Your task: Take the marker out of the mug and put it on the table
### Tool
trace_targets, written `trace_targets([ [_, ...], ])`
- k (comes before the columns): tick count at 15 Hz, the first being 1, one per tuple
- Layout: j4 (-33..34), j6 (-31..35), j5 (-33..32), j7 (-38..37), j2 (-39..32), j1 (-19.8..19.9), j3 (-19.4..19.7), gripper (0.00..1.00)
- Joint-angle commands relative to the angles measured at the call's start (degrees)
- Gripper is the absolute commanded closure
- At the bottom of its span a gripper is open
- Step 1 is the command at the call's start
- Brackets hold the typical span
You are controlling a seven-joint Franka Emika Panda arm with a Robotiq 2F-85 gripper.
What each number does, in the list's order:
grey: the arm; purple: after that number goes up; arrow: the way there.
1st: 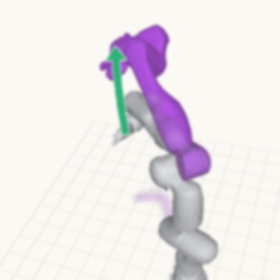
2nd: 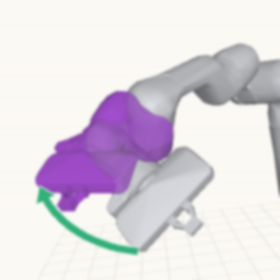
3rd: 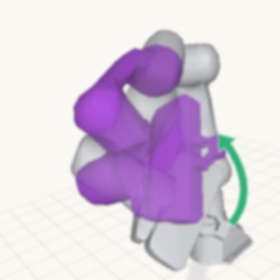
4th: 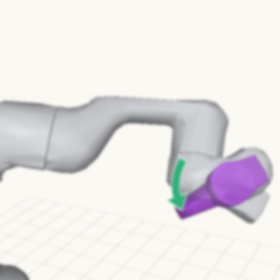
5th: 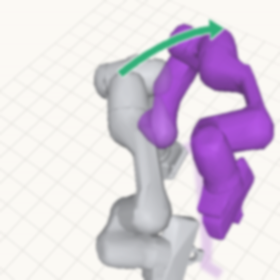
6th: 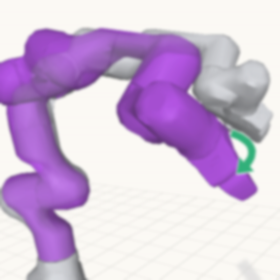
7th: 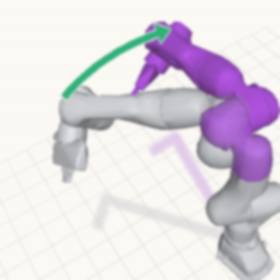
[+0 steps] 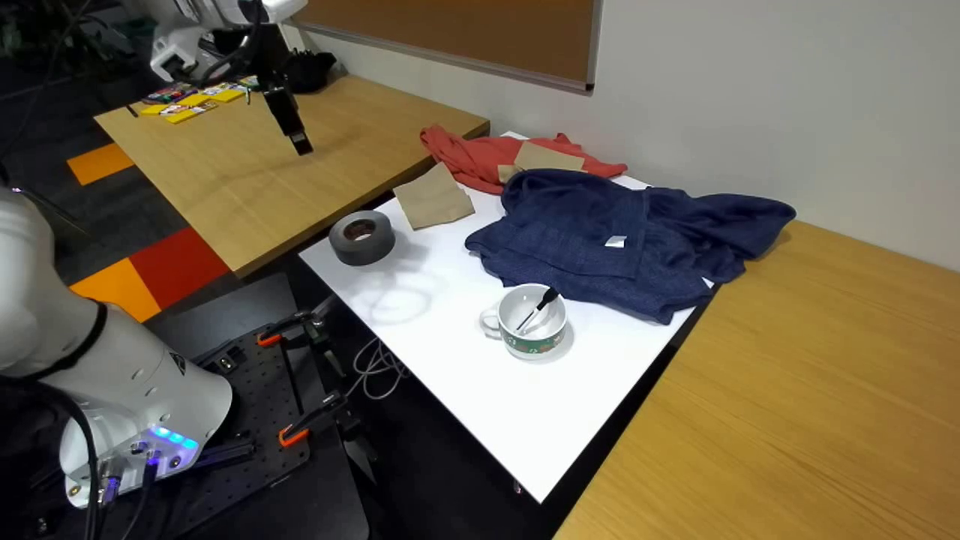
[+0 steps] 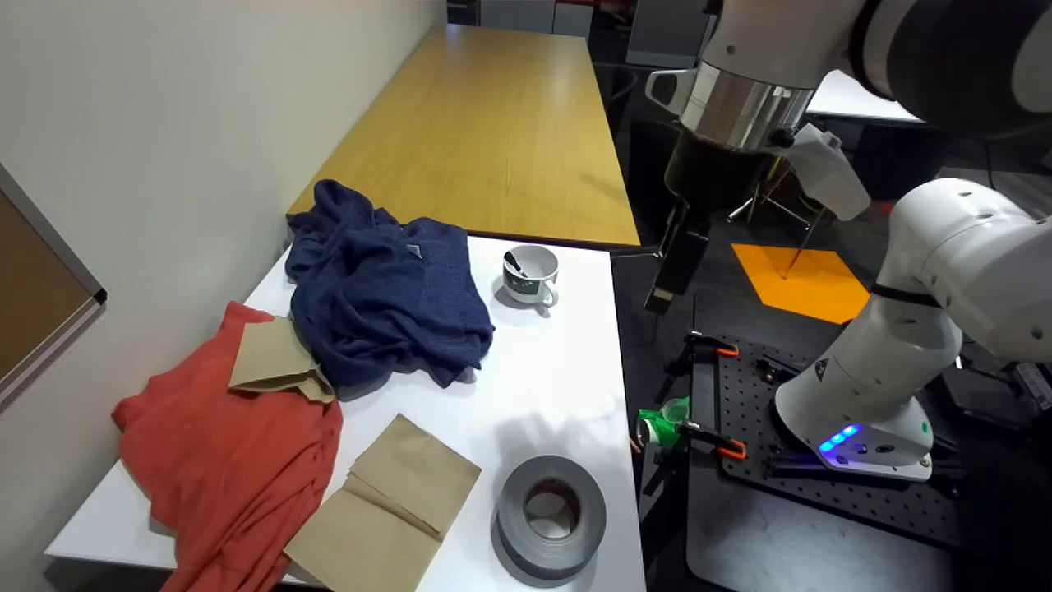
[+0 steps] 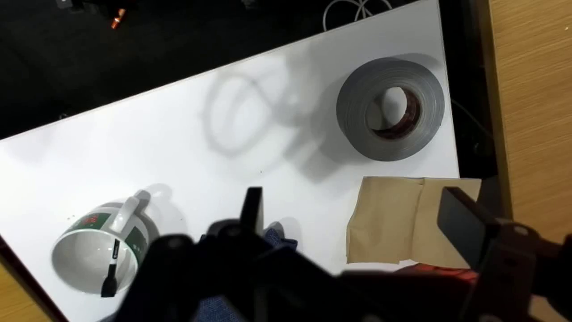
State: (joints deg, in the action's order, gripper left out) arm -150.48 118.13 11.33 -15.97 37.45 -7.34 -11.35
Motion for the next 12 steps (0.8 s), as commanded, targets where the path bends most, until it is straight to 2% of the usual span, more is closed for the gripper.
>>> trace_targets([
  [1, 0.5, 1.4, -0.8, 1.0, -0.6, 0.9, 1.0, 0.00],
  [6, 1.3, 7.4, -5.0, 3.9, -4.6, 5.3, 5.1, 0.00],
  [9, 1.6, 14.8, -7.5, 5.7, -9.2, 7.8, 7.4, 0.00],
  [12, 2.7, 18.7, -9.0, 8.2, -14.8, 9.5, 10.1, 0.00],
])
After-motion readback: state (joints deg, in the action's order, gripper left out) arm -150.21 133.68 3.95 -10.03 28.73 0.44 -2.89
